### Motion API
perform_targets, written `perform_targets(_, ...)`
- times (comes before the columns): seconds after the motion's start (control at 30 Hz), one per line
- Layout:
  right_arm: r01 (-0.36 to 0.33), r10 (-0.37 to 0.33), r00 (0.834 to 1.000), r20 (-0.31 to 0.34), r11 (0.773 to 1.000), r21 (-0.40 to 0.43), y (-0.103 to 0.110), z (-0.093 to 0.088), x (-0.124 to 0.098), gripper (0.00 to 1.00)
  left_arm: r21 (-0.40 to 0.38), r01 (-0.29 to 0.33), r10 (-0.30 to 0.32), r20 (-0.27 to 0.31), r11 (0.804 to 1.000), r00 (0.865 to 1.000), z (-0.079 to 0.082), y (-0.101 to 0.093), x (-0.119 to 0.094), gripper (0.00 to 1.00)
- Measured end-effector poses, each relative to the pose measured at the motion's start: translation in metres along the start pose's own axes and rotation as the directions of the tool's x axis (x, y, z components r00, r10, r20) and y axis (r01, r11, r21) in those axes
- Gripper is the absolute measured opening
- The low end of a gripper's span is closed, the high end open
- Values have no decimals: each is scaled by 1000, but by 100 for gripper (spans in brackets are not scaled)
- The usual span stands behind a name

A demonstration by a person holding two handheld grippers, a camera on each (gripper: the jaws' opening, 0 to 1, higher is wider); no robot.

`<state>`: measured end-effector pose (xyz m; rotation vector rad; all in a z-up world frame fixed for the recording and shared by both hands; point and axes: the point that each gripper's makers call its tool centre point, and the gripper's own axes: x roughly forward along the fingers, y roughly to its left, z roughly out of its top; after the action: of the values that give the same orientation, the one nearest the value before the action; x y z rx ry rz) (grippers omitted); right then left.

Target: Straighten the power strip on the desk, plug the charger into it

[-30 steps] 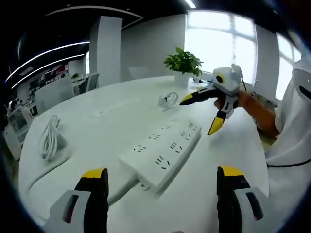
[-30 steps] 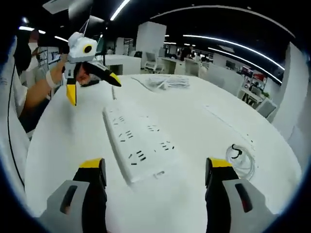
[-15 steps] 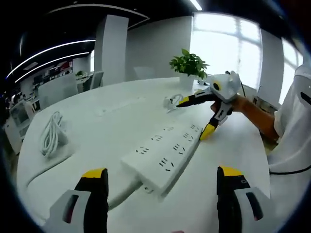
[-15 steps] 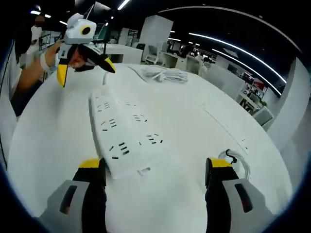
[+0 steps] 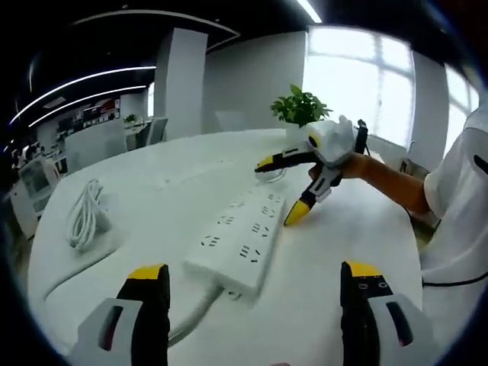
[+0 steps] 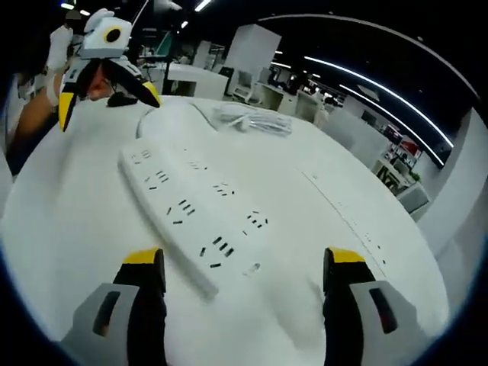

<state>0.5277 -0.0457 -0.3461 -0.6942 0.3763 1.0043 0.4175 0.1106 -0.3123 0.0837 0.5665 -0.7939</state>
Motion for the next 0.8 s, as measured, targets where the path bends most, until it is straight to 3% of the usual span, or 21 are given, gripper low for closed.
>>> perform_targets(0.1,-65,66,998,11,997,-38,1,7,-1,85,13,-16,16,-18,1000,1000,-2,2,2,93)
perform_targets(0.2,-166,167,986,9,982,-91,5,15,-2,85,24,-15,16,-22,1000,1000,-2,-1,4,93)
perform_targets(0.27,-196,197,980,-3,975,-105,2,18,-2,85,24,-12,12,-21,1000,1000,-1,-2,5,93)
perform_targets(0.47,-316,311,949,-54,941,-121,0,20,6,86,23,-10,10,-23,1000,1000,2,-2,10,93)
perform_targets(0.53,-366,357,930,-92,922,-125,3,16,8,86,30,-11,12,-43,1000,999,1,1,16,93)
perform_targets(0.8,-396,376,916,-140,904,-162,5,13,12,85,85,-27,37,-126,996,991,7,13,42,92)
